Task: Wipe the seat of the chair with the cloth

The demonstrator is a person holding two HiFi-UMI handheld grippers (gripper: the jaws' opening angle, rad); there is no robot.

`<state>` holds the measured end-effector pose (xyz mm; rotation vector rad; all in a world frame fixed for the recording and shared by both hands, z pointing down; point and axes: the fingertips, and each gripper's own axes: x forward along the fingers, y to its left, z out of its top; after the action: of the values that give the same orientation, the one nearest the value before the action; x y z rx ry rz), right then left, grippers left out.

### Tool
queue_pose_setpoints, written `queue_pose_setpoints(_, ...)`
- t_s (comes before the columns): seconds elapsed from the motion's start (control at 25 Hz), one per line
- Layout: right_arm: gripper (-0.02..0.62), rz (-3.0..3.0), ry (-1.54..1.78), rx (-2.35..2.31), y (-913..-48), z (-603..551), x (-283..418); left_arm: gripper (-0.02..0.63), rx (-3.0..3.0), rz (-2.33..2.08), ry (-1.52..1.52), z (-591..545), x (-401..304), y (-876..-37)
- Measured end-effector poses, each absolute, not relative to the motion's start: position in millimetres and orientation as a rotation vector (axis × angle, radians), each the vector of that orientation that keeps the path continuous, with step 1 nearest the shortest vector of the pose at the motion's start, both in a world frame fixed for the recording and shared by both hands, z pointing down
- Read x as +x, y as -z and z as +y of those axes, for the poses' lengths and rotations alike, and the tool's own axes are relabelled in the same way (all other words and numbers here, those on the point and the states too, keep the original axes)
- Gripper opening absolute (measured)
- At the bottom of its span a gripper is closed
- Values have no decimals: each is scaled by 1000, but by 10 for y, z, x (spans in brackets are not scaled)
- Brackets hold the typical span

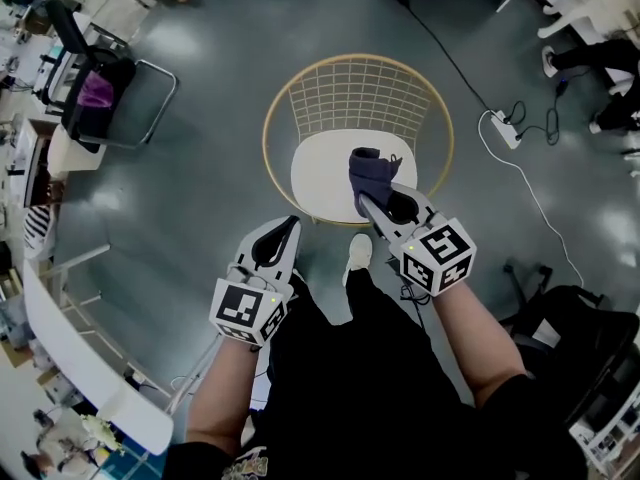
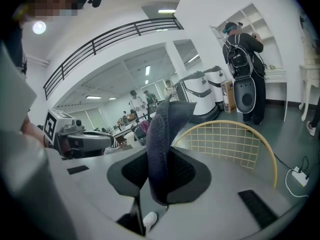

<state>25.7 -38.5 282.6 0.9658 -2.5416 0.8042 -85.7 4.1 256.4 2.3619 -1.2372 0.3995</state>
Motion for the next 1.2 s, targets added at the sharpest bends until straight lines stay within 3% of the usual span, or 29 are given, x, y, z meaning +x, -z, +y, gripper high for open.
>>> queue_pose_setpoints(0.64, 94, -2344, -998, 1210, -4045, -340, -498, 20, 2471, -905, -529, -294, -1504, -3483)
queue_pose_setpoints(1.2, 94, -2251, -1193, 1195, -5570, -238, -864, 20, 2467, -846, -603, -458, -1476, -4714)
